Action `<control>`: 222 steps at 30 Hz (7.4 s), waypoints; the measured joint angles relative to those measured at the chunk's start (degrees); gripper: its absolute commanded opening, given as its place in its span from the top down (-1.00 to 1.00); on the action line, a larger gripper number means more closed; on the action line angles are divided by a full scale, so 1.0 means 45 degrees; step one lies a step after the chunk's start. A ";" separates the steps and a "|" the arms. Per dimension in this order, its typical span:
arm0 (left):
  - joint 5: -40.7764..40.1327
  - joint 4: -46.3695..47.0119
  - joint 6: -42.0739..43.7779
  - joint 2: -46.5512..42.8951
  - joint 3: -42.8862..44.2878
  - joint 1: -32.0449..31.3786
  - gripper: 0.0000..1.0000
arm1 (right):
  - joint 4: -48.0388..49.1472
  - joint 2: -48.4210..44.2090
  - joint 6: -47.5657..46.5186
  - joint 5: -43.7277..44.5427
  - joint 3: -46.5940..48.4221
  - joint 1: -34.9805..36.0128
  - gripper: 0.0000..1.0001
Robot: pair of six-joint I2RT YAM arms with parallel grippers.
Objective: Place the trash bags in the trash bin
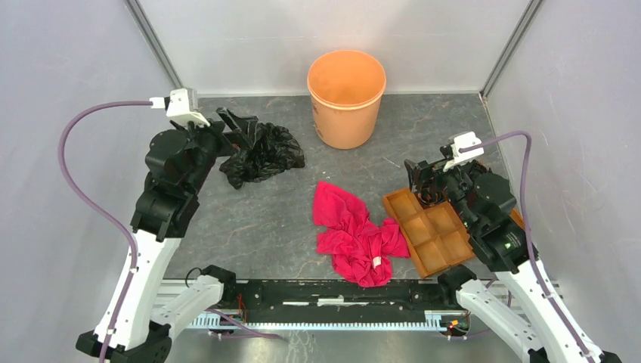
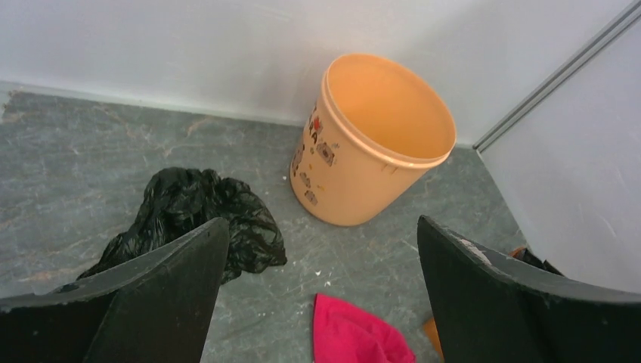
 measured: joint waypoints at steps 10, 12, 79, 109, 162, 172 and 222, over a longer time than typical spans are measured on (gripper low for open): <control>0.0588 -0.0325 0.0000 0.0860 -0.0937 0.0481 -0.99 | 0.0593 0.0257 0.0651 -0.0476 -0.1078 0.0005 -0.96; 0.0447 -0.0505 -0.0029 0.1205 -0.1141 0.0529 -0.99 | 0.0758 0.0301 0.0738 -0.0602 -0.1224 0.0005 -0.96; 0.5532 -0.0350 -0.1224 -0.0583 -0.2958 0.3206 0.96 | 0.2633 0.8558 0.0865 -0.2953 0.1137 0.6635 -0.96; 0.5323 -0.1928 0.2642 -0.1302 -0.1433 -0.1428 0.96 | 0.6105 1.1667 -0.1375 -1.1584 0.3750 0.4099 -0.17; 0.7193 0.4041 -0.5129 0.9117 -0.2472 -0.1399 -0.19 | 0.4231 0.4891 0.2176 -0.3925 -0.1817 0.0359 0.99; 0.8150 0.5299 -0.5207 1.0656 -0.2210 -0.1413 0.73 | 0.3789 0.4765 0.1899 -0.3997 -0.1817 0.0355 0.99; -0.2336 -0.3949 -0.3041 -0.4716 -0.6139 0.1360 0.96 | 0.7485 0.9024 0.5003 -0.6625 -0.1812 0.2793 0.99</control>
